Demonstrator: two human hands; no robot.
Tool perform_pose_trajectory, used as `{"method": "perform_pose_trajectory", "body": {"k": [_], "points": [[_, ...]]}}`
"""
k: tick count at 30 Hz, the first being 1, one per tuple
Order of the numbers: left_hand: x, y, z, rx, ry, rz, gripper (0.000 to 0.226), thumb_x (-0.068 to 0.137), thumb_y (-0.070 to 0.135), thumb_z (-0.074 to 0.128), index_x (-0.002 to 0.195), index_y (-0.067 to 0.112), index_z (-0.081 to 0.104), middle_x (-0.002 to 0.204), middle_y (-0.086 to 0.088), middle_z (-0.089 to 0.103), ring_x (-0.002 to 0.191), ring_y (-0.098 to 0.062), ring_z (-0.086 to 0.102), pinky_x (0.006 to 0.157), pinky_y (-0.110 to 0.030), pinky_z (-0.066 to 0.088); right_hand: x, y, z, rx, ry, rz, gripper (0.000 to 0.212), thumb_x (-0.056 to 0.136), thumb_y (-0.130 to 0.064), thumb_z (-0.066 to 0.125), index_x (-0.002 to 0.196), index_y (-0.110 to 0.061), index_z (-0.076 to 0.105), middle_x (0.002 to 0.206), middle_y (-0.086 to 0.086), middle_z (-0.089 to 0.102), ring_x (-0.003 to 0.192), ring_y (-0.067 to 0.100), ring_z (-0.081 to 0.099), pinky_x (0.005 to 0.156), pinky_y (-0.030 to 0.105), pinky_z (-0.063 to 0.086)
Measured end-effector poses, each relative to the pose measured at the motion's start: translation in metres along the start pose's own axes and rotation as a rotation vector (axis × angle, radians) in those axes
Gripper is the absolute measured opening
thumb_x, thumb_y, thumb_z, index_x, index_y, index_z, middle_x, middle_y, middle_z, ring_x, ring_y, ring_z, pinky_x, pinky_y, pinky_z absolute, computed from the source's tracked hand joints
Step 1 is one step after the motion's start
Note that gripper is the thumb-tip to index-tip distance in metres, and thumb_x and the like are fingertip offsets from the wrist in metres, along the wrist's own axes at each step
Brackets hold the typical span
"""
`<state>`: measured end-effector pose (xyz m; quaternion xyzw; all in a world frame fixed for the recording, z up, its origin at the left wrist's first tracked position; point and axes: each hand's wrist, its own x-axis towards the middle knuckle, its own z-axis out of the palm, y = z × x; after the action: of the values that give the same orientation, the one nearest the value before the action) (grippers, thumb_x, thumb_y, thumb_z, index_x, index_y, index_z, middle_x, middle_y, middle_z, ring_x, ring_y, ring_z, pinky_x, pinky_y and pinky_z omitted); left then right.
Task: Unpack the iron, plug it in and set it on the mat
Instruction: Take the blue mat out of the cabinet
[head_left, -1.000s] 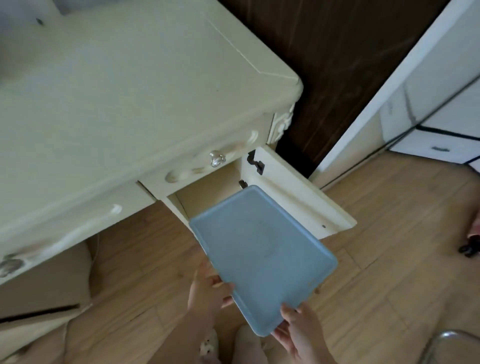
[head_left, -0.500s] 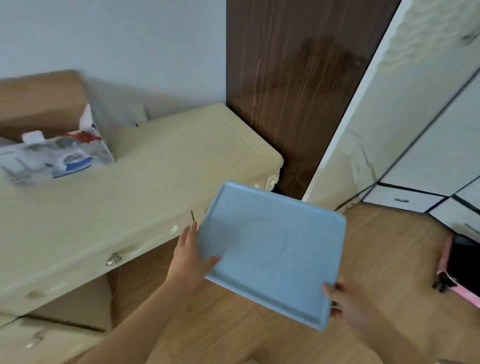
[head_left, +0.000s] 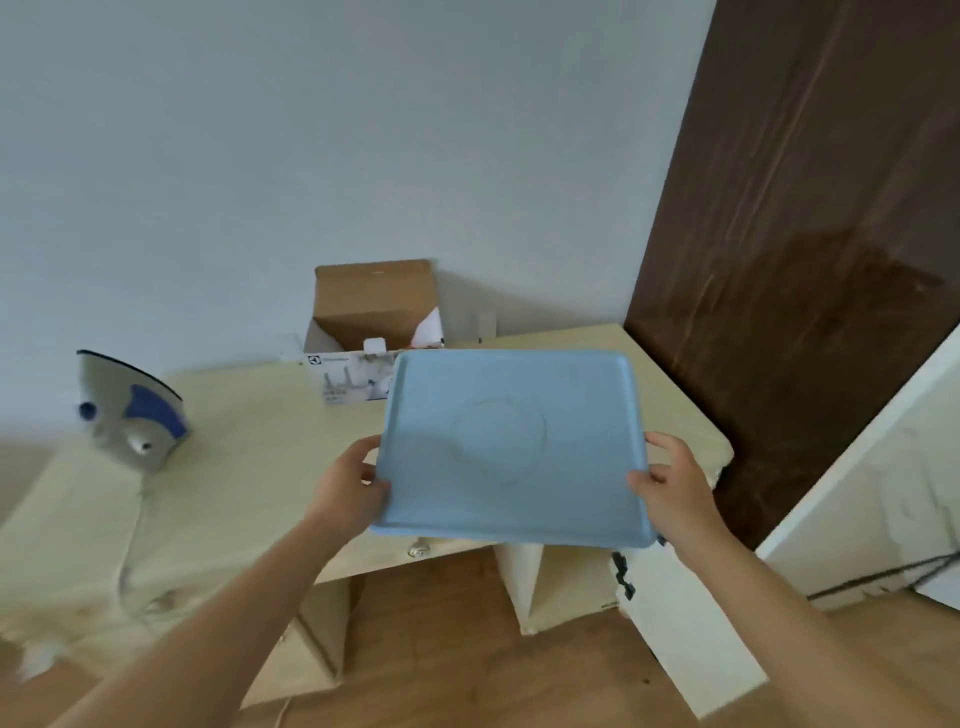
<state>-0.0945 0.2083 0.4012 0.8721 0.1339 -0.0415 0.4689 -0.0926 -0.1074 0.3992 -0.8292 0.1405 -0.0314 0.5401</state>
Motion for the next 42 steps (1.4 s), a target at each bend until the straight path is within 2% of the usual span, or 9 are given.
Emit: {"method": "perform_pose_trajectory", "body": {"k": [9, 12, 17, 20, 25, 29, 32, 36, 42], "points": [[0.030, -0.033, -0.080, -0.214, 0.292, -0.216, 0.049, 0.087, -0.004, 0.047, 0.131, 0.017, 0.045, 0.083, -0.004, 0.062, 0.072, -0.019, 0.059, 0.057, -0.031, 0.048, 0.078, -0.071, 0.113, -0.064, -0.384, -0.200, 0.060, 0.078, -0.020, 0.071, 0.132, -0.023, 0.045, 0.107, 0.003, 0.065, 0.093, 0.021, 0.063, 0.080, 0.037, 0.052], [0.030, -0.050, -0.095, -0.259, 0.363, -0.297, 0.049, 0.086, -0.006, 0.048, 0.129, 0.017, 0.046, 0.090, -0.013, 0.066, 0.079, -0.029, 0.061, 0.070, -0.043, 0.052, 0.091, -0.085, 0.149, -0.072, -0.500, -0.258, 0.076, 0.063, -0.035, 0.079, 0.130, -0.026, 0.045, 0.116, -0.005, 0.063, 0.100, 0.017, 0.063, 0.087, 0.040, 0.053], [0.023, -0.092, -0.108, -0.350, 0.428, -0.462, 0.051, 0.083, -0.006, 0.048, 0.129, 0.016, 0.048, 0.079, -0.011, 0.061, 0.071, -0.027, 0.060, 0.064, -0.040, 0.054, 0.093, -0.101, 0.207, -0.057, -0.736, -0.342, 0.080, 0.046, -0.032, 0.087, 0.115, -0.031, 0.045, 0.110, -0.010, 0.061, 0.100, 0.009, 0.060, 0.074, 0.020, 0.049], [0.022, -0.120, -0.120, -0.342, 0.439, -0.566, 0.050, 0.080, -0.008, 0.050, 0.124, 0.016, 0.052, 0.077, -0.011, 0.060, 0.072, -0.028, 0.061, 0.067, -0.044, 0.057, 0.096, -0.100, 0.247, -0.107, -0.904, -0.392, 0.094, 0.040, -0.027, 0.088, 0.121, -0.031, 0.042, 0.117, -0.007, 0.057, 0.110, 0.010, 0.056, 0.082, 0.025, 0.051], [0.039, -0.160, -0.137, -0.311, 0.368, -0.647, 0.048, 0.079, -0.011, 0.050, 0.122, 0.010, 0.052, 0.076, -0.011, 0.059, 0.067, -0.024, 0.060, 0.058, -0.035, 0.055, 0.101, -0.087, 0.294, -0.236, -1.033, -0.349, 0.105, 0.036, -0.016, 0.088, 0.125, -0.035, 0.035, 0.121, -0.005, 0.049, 0.114, 0.012, 0.049, 0.089, 0.038, 0.053], [0.070, -0.196, -0.157, -0.158, 0.257, -0.686, 0.049, 0.072, -0.003, 0.052, 0.120, 0.008, 0.058, 0.076, -0.006, 0.062, 0.072, -0.026, 0.062, 0.072, -0.037, 0.057, 0.106, -0.074, 0.337, -0.305, -1.036, -0.259, 0.110, 0.031, -0.016, 0.089, 0.123, -0.035, 0.031, 0.122, -0.003, 0.045, 0.117, 0.017, 0.046, 0.089, 0.030, 0.051], [0.096, -0.213, -0.169, 0.042, 0.121, -0.667, 0.052, 0.067, 0.007, 0.051, 0.118, 0.010, 0.062, 0.097, -0.009, 0.069, 0.090, -0.026, 0.064, 0.078, -0.030, 0.051, 0.109, -0.068, 0.366, -0.364, -1.005, -0.179, 0.110, 0.037, -0.006, 0.089, 0.124, -0.032, 0.026, 0.122, -0.004, 0.040, 0.119, 0.017, 0.042, 0.087, 0.022, 0.043], [0.129, -0.233, -0.179, 0.262, -0.004, -0.652, 0.045, 0.071, 0.016, 0.051, 0.115, 0.008, 0.054, 0.117, -0.014, 0.062, 0.109, -0.029, 0.059, 0.084, -0.031, 0.047, 0.106, -0.056, 0.403, -0.561, -0.927, -0.156, 0.134, 0.044, -0.024, 0.091, 0.147, -0.009, 0.007, 0.149, 0.010, 0.015, 0.141, 0.026, 0.016, 0.115, 0.032, 0.021], [0.152, -0.250, -0.179, 0.356, -0.166, -0.710, 0.059, 0.058, 0.035, 0.043, 0.112, 0.011, 0.048, 0.101, -0.011, 0.050, 0.114, -0.034, 0.048, 0.078, -0.029, 0.039, 0.099, -0.051, 0.430, -0.896, -0.897, -0.211, 0.130, 0.061, -0.051, 0.078, 0.148, -0.021, -0.013, 0.156, 0.013, -0.008, 0.141, 0.031, 0.013, 0.114, 0.032, 0.021]]}}
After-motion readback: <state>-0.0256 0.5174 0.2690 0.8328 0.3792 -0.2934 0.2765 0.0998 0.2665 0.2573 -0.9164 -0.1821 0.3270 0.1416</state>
